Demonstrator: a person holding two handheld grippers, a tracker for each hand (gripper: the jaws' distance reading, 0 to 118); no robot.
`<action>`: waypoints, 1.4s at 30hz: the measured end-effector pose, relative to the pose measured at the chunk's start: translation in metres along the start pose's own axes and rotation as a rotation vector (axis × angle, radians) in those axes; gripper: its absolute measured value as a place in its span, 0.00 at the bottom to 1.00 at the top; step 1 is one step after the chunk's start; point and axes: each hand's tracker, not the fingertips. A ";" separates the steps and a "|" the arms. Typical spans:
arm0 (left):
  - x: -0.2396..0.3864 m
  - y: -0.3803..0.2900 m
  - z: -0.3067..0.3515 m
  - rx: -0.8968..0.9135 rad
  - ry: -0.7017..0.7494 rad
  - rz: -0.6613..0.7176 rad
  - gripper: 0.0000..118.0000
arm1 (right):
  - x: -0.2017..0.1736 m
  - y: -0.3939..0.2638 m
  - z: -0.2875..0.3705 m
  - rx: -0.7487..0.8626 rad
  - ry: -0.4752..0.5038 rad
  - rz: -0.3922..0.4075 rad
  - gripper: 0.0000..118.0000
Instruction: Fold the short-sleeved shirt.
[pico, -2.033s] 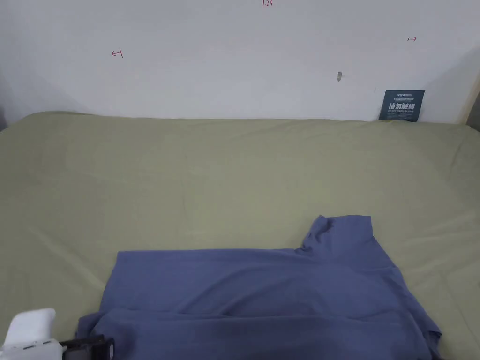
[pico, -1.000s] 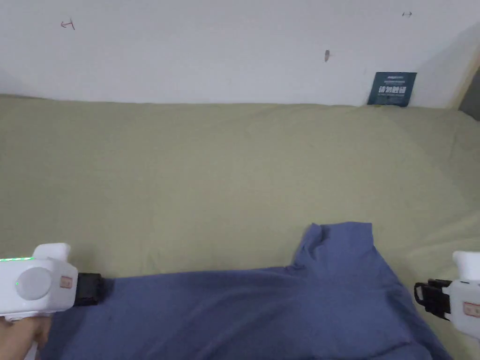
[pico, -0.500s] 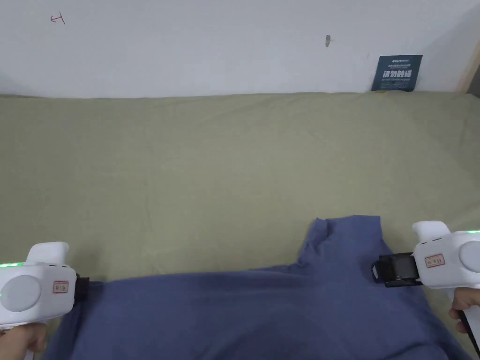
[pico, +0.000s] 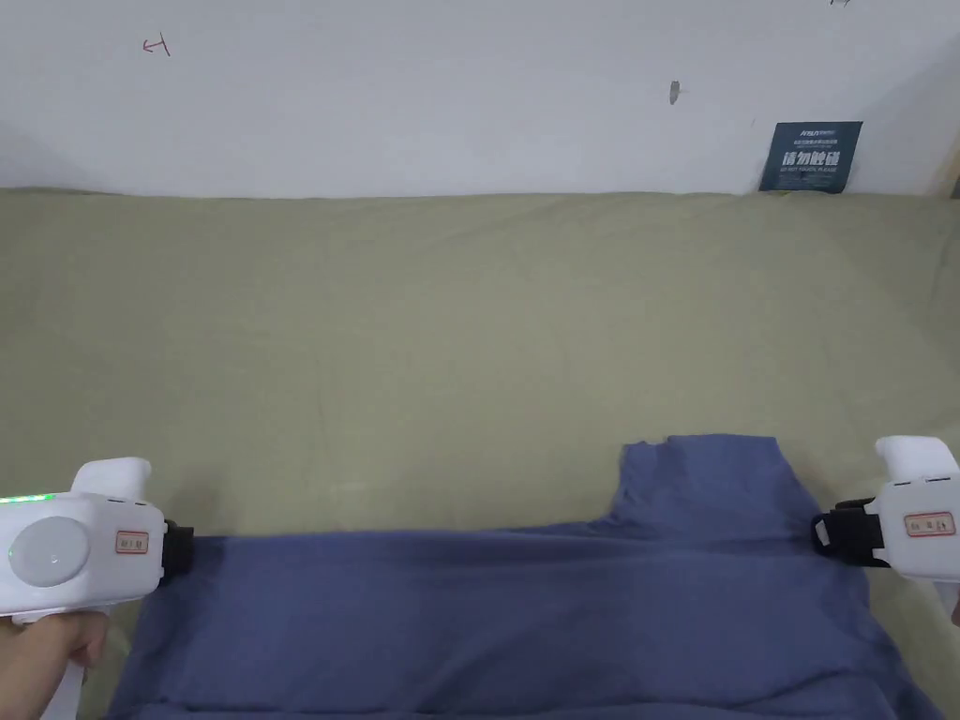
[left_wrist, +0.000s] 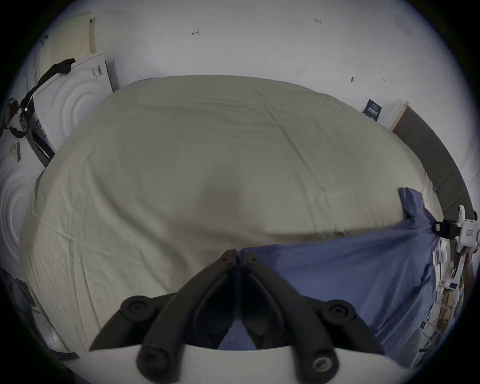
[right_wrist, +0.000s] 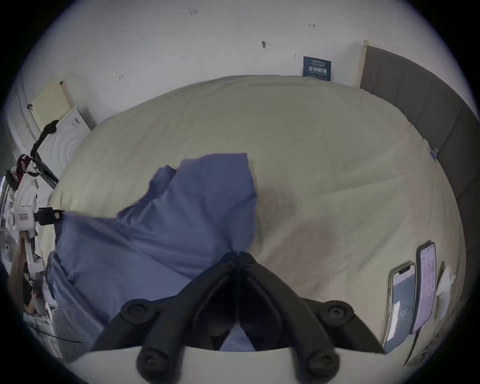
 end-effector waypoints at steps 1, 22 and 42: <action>-0.001 -0.002 0.007 0.013 -0.009 -0.004 0.02 | 0.000 -0.001 0.007 0.008 0.007 0.000 0.03; -0.030 -0.138 0.164 0.169 -0.091 -0.017 0.02 | -0.017 -0.144 0.169 0.198 0.067 0.023 0.03; -0.045 -0.216 0.153 0.135 -0.082 -0.009 0.98 | -0.013 -0.219 0.169 0.227 -0.024 -0.015 1.00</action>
